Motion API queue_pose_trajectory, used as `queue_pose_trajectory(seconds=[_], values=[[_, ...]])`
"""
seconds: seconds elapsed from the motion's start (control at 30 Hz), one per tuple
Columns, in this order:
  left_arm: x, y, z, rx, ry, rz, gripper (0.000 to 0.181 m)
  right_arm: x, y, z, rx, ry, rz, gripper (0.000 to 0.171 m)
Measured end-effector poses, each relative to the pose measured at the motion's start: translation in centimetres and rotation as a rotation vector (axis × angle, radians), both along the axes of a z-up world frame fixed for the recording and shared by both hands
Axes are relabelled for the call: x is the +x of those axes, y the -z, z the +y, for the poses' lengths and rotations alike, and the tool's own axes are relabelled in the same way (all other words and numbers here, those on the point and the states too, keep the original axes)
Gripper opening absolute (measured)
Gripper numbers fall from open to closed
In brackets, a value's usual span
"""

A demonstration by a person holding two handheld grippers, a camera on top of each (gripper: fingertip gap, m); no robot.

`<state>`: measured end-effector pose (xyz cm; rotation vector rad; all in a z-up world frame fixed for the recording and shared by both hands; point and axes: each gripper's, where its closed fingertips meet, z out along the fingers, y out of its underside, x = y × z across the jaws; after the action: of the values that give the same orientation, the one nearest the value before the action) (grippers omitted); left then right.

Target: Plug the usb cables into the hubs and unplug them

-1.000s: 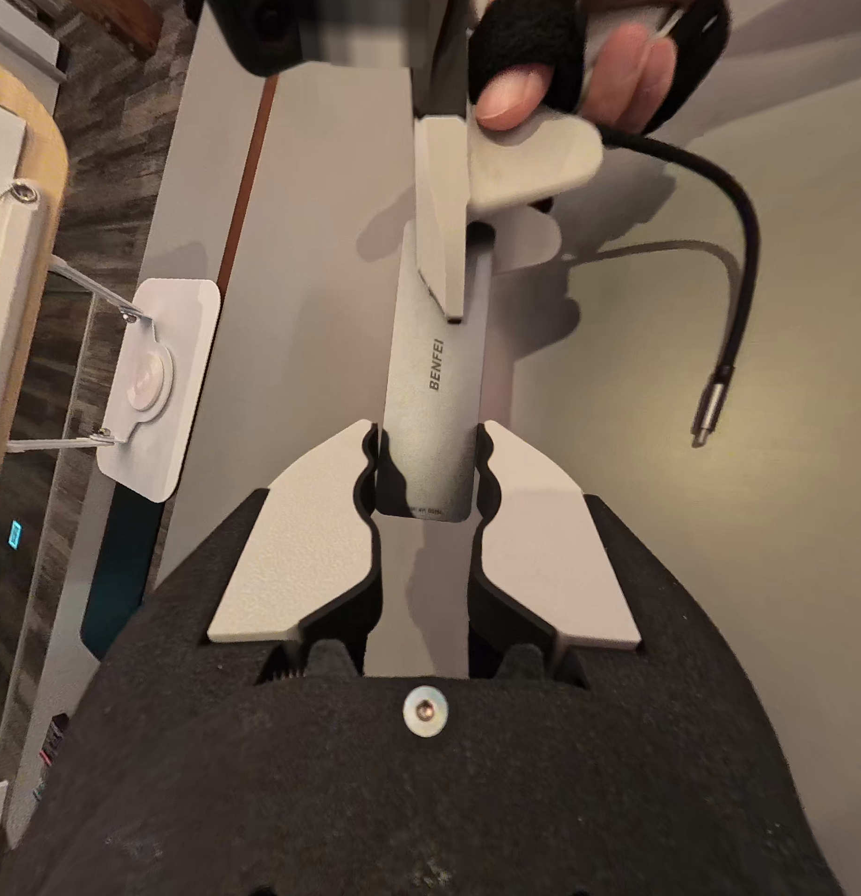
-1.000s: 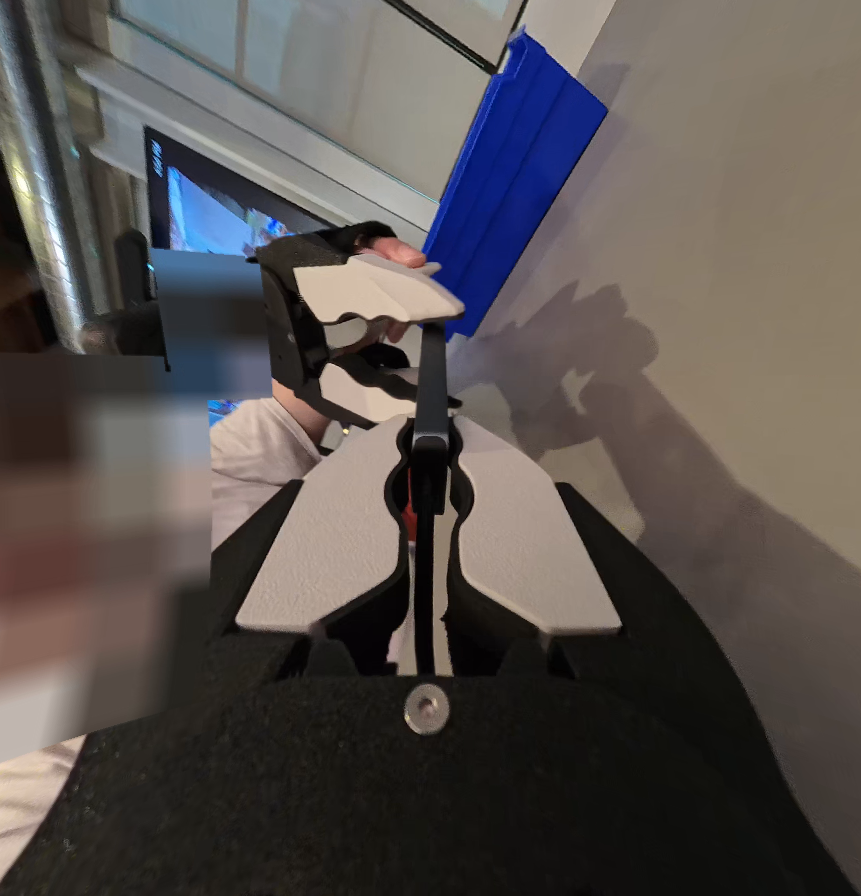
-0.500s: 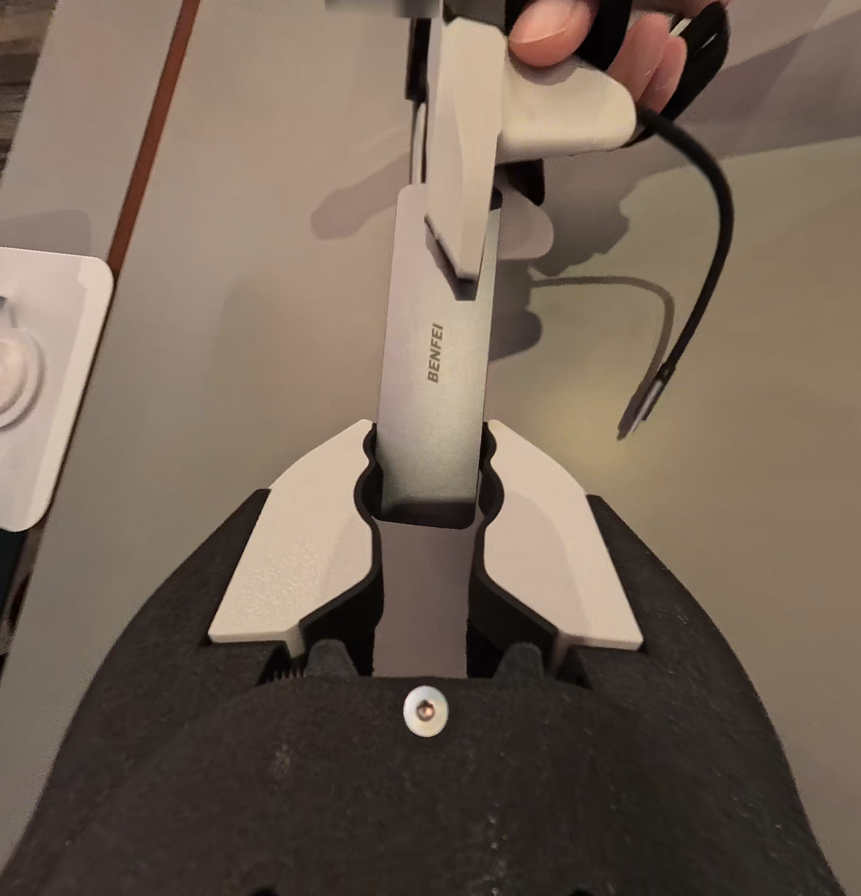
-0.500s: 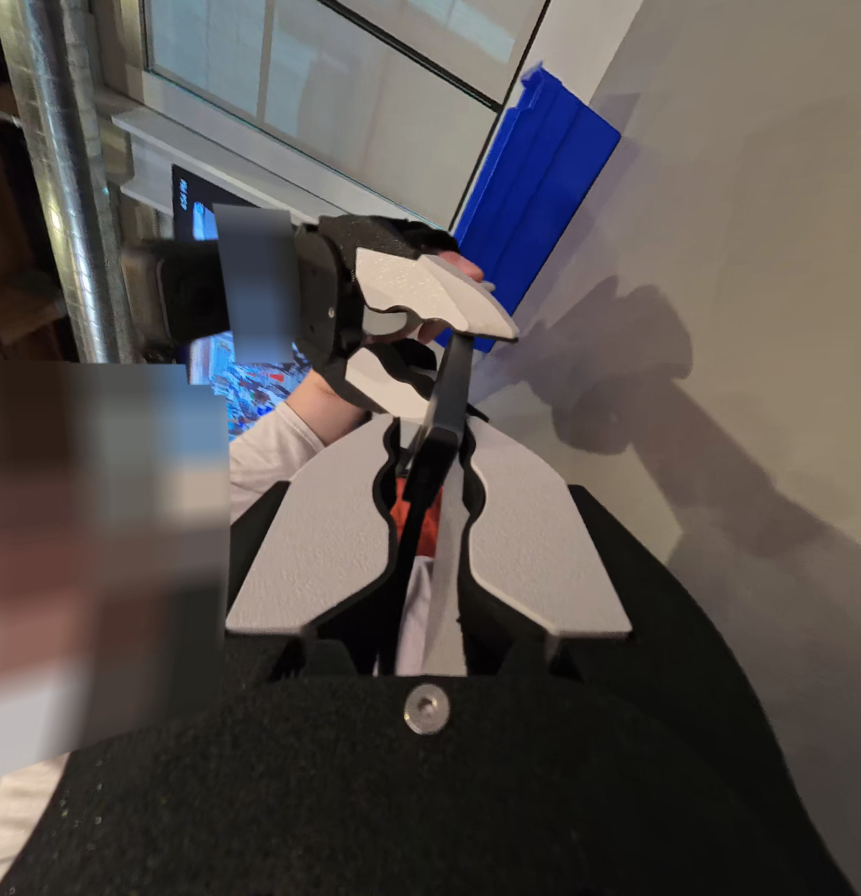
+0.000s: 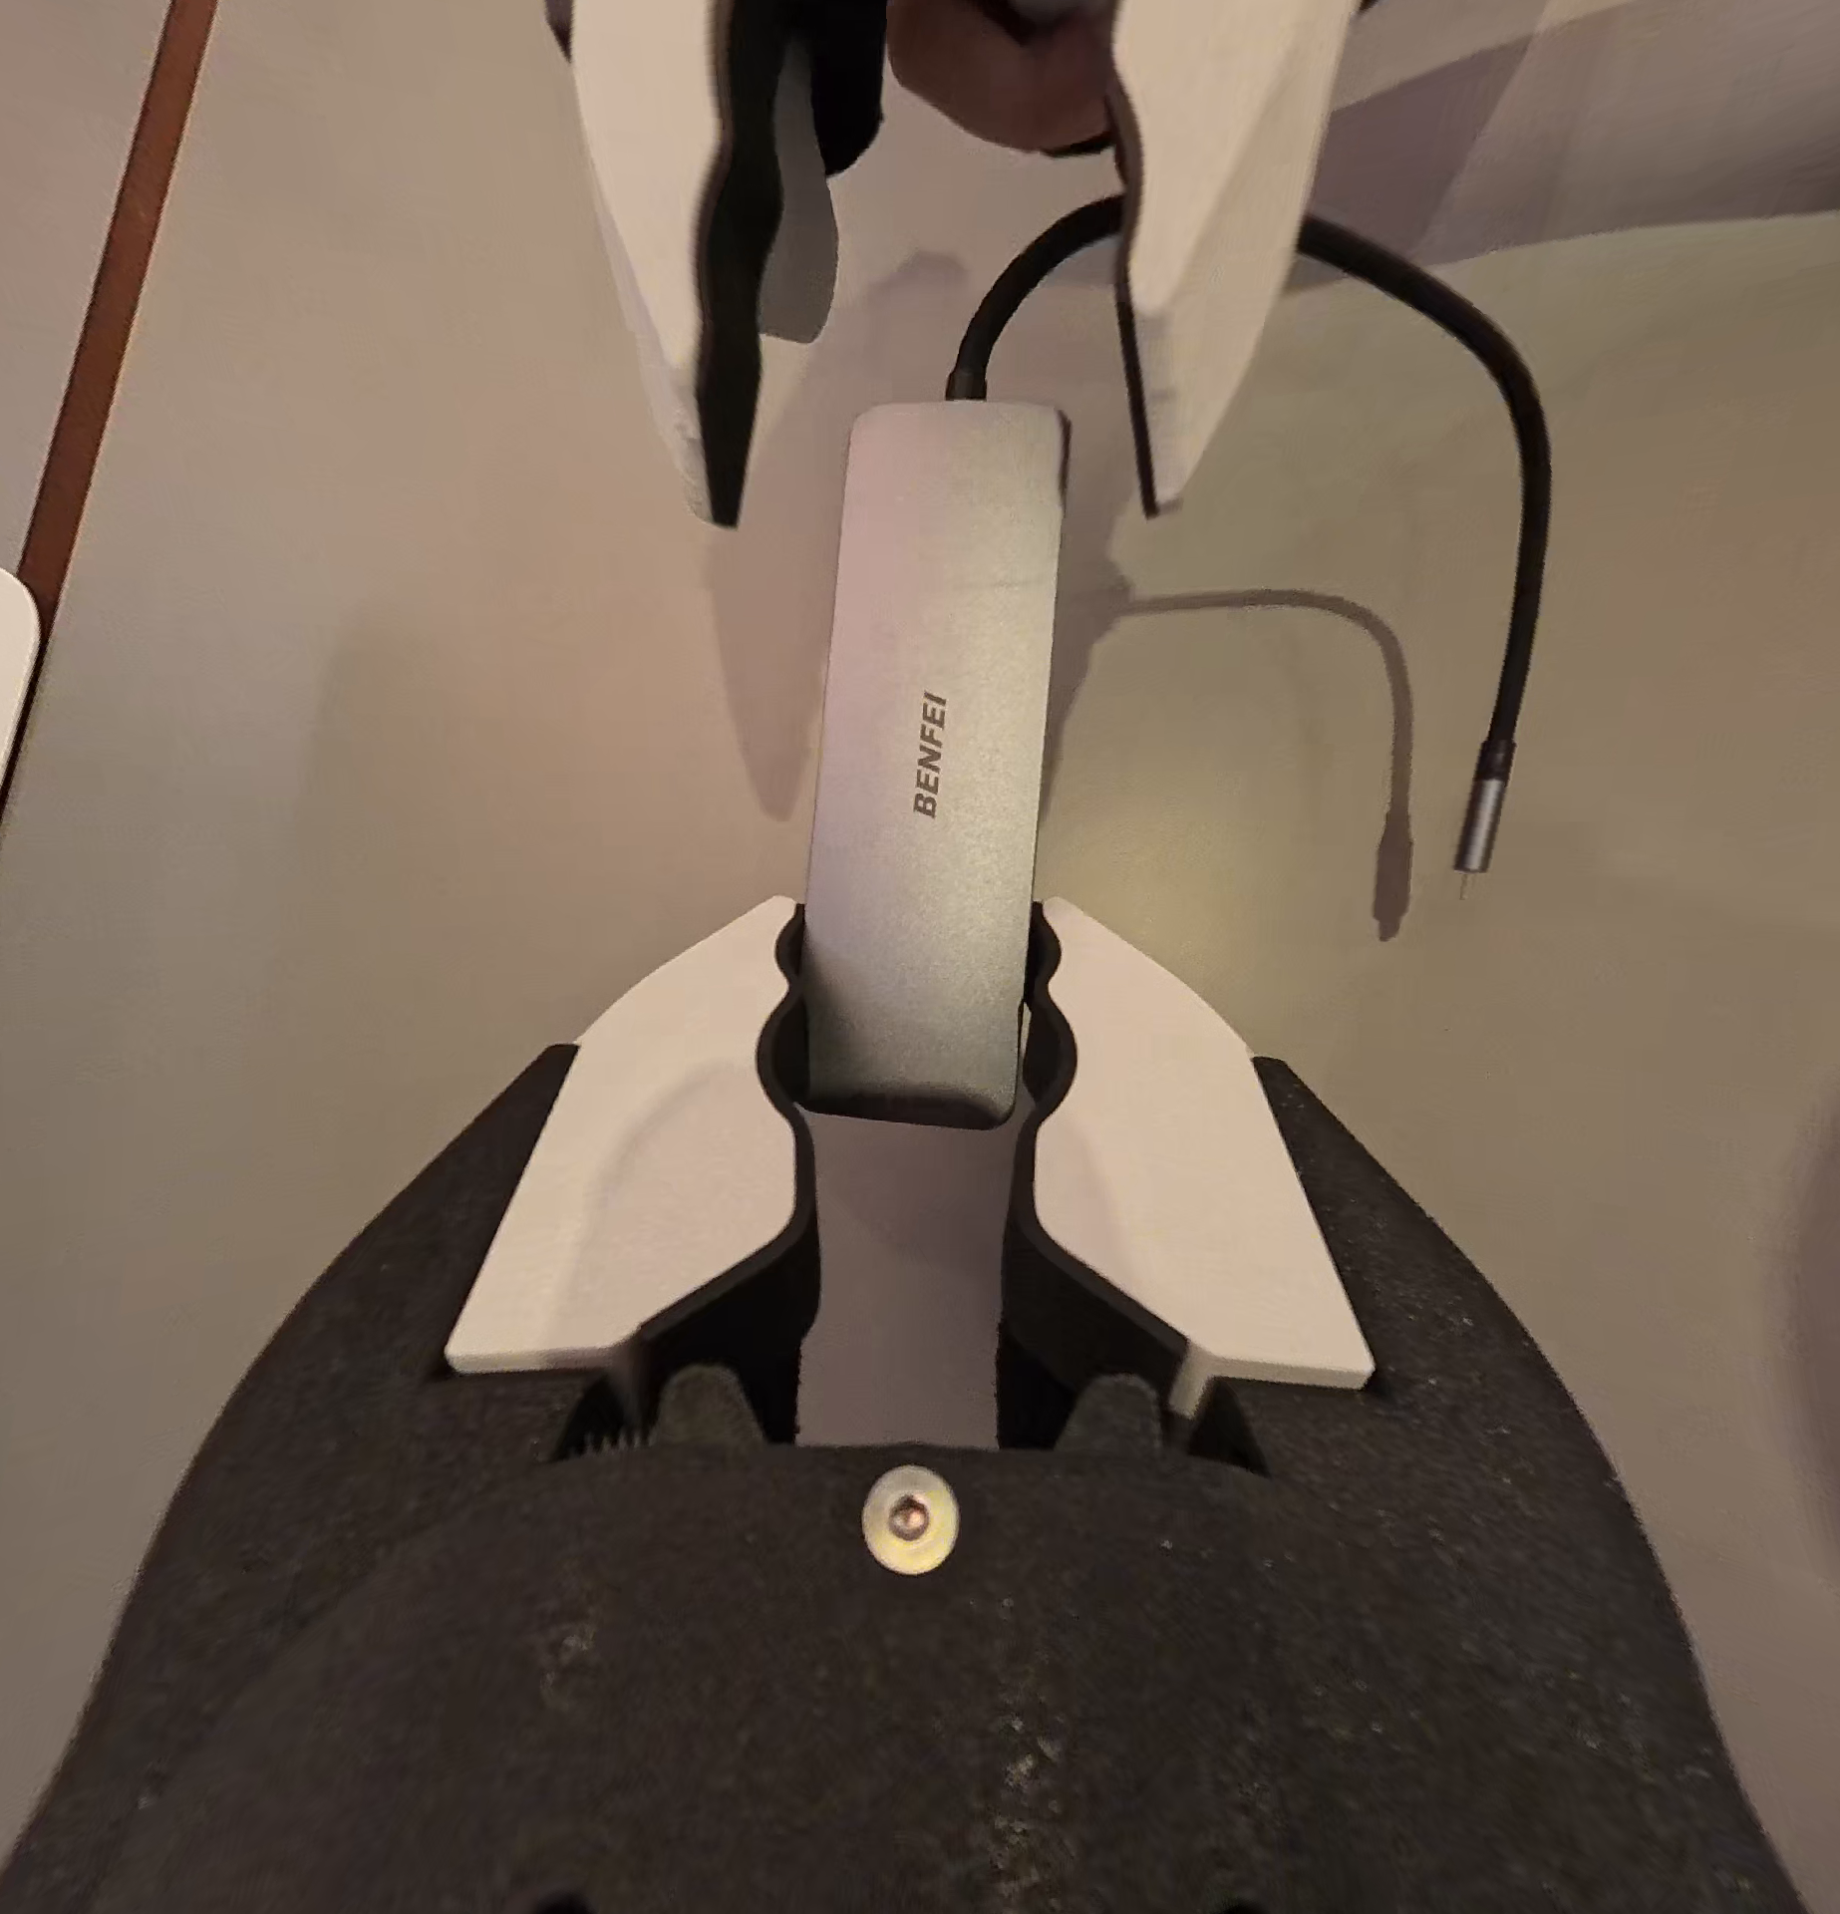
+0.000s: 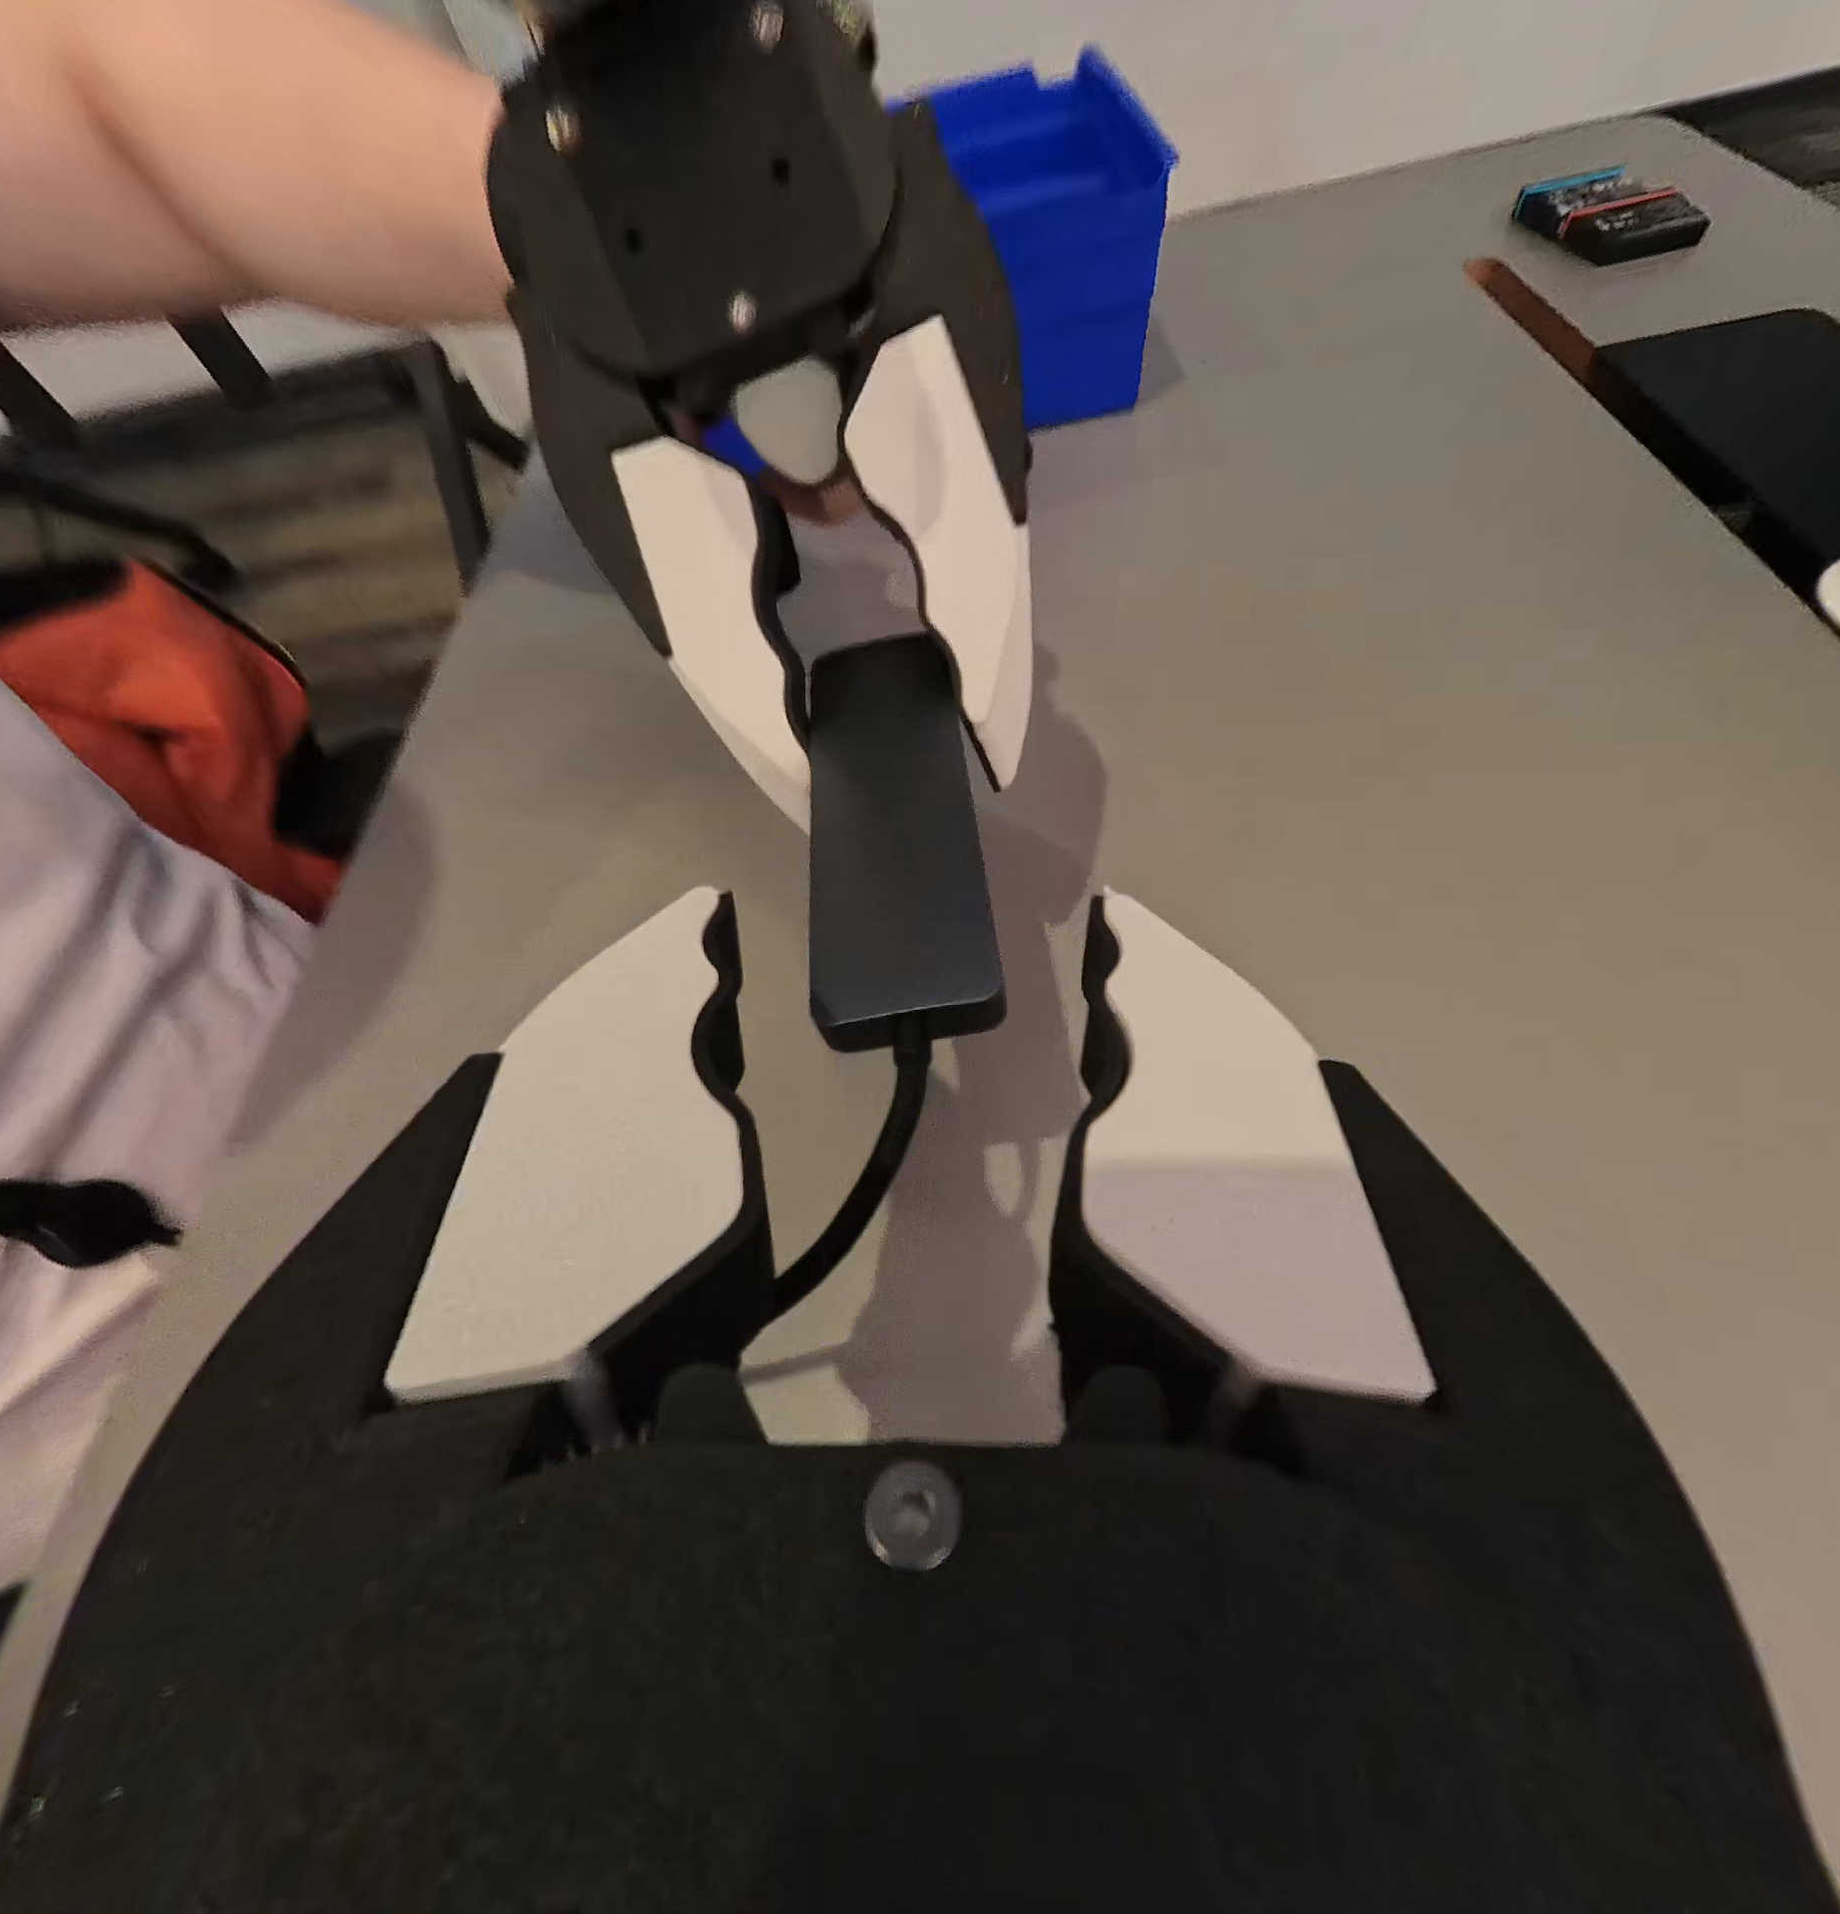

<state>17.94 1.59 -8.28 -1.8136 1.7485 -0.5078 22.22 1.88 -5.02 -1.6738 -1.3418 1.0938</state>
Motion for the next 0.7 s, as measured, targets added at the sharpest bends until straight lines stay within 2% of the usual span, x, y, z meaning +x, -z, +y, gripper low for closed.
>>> queue_pose_trajectory(seconds=[0.13,0.27,0.4,0.7], values=[[0.2,0.2,-0.3,-0.034,-0.003,0.001,0.039,-0.1,0.7,-0.3,0.131,-0.002,-0.129,0.056],[0.7,-0.2,-0.3,-0.025,0.009,-0.012,0.039,0.0,1.6,-0.5,0.134,-0.022,-0.230,0.055],[1.1,-0.6,-0.4,-0.013,0.016,-0.016,0.039,-0.2,1.4,-0.7,0.081,-0.036,-0.208,0.044],[1.3,-0.9,-0.4,-0.016,0.019,-0.027,0.039,-0.5,1.5,-0.8,0.113,-0.019,-0.206,0.042]])
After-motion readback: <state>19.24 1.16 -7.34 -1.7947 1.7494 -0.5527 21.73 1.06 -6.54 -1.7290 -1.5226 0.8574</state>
